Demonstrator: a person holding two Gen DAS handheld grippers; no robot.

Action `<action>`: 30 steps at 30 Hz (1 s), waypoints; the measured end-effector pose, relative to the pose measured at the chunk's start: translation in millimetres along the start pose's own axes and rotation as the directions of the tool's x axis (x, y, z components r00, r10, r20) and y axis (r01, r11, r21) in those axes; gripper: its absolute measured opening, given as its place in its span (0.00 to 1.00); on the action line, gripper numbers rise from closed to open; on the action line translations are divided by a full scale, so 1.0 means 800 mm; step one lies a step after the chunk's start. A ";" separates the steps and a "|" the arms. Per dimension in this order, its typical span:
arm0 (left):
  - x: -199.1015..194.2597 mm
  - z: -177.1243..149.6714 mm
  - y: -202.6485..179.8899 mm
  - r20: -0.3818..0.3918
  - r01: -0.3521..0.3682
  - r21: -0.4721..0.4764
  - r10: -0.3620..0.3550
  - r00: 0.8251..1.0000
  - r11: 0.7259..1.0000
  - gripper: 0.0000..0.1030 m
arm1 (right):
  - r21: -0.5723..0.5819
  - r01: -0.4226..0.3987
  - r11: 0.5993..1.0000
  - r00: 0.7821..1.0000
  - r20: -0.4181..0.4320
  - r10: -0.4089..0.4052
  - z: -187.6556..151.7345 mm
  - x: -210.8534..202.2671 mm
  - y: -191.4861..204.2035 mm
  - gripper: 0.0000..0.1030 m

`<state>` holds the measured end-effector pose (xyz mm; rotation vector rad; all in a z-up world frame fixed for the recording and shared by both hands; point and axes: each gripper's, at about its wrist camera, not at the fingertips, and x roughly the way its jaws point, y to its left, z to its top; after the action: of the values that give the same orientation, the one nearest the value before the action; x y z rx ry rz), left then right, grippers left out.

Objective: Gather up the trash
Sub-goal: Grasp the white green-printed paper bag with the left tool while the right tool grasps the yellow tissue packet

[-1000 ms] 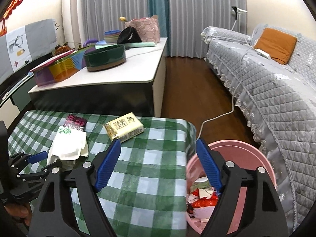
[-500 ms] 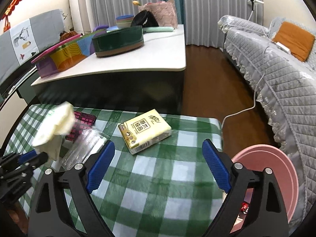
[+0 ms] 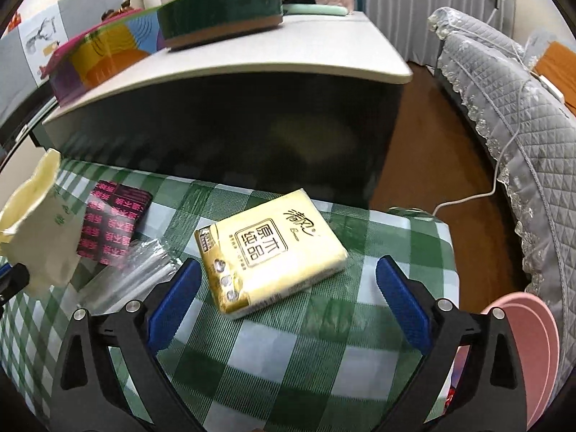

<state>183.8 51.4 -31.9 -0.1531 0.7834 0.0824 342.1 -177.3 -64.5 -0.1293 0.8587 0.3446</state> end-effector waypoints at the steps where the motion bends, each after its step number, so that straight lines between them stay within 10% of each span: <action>1: 0.000 0.000 0.000 -0.001 0.001 0.000 -0.001 1.000 1.000 0.15 | -0.002 -0.003 1.000 1.000 -0.005 0.003 0.002 0.003 -0.001 0.93; 13: -0.002 0.002 0.001 -0.002 0.009 -0.007 -0.009 1.000 1.000 0.15 | -0.001 -0.046 0.999 0.999 -0.005 0.046 0.003 -0.005 -0.004 0.74; 30: -0.028 0.001 -0.005 0.042 0.039 0.007 -0.040 0.998 0.999 0.14 | 0.035 0.007 0.999 0.993 0.121 -0.011 -0.027 -0.166 0.007 0.73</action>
<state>169.2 47.4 -14.9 -0.1603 0.7383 0.0456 244.6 -209.9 22.0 -0.0791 0.7430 0.3253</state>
